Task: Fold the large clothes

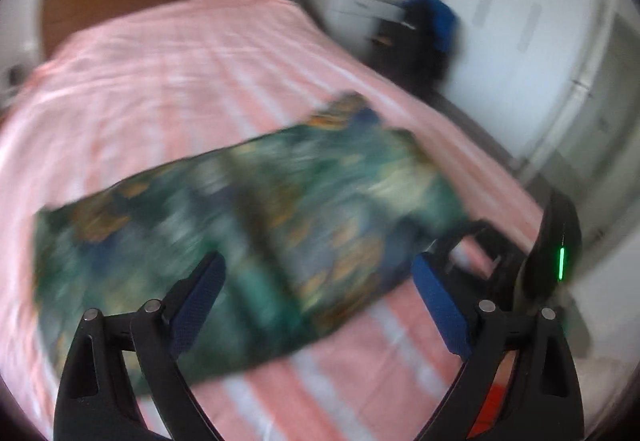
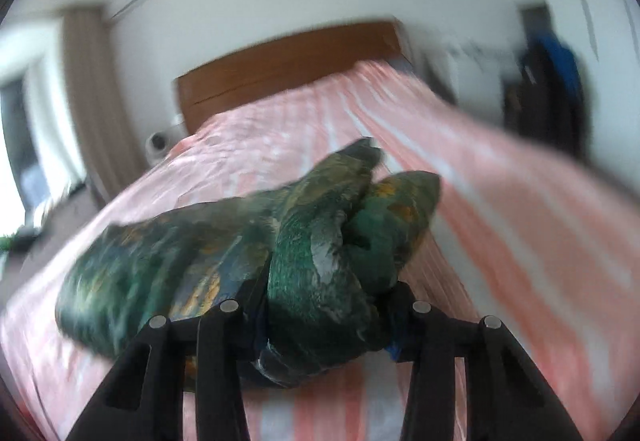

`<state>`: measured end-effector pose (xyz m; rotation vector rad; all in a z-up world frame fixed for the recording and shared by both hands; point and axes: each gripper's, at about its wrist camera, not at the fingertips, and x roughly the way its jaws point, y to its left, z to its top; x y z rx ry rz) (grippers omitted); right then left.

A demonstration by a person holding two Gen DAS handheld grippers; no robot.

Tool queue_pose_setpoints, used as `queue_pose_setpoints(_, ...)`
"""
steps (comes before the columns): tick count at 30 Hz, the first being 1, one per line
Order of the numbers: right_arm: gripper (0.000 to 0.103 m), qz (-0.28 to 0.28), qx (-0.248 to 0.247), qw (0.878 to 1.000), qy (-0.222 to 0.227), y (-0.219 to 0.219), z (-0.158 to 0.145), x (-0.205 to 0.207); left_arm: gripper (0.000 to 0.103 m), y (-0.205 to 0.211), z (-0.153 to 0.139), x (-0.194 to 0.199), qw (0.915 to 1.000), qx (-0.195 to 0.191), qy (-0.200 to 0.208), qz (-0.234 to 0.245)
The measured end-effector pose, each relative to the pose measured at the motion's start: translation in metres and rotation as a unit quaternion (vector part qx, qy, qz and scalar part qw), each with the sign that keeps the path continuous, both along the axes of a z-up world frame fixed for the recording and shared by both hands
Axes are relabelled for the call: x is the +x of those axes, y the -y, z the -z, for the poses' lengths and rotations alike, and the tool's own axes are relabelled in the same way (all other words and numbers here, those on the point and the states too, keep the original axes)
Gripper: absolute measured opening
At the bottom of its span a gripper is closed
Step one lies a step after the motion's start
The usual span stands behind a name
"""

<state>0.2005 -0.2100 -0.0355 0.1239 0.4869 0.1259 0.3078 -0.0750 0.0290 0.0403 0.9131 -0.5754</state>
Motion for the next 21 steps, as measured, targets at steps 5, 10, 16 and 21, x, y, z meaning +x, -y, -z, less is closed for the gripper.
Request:
queue_pose_setpoints(5,0.043,-0.09,-0.129,0.986,0.061,-0.08,-0.026,-0.027,0.095,0.044,-0.001,0.034,0.9977,0.033,-0.037,0.046)
queue_pose_setpoints(10,0.043,-0.164,-0.227,0.954,0.106,-0.14,-0.026,-0.053,0.094,0.052,0.007,0.036,0.9897,0.142,-0.009,0.014)
queue_pose_setpoints(16,0.044,-0.199,-0.254,0.94,0.111,-0.167,-0.019,-0.063,0.024,0.033,0.025,0.042,0.9878,0.15,-0.01,-0.041)
queue_pose_setpoints(21,0.087,-0.213,-0.13,0.964,0.088,-0.127,-0.043,-0.072,0.024,-0.015,-0.003,0.049,0.9923,0.115,0.009,-0.044)
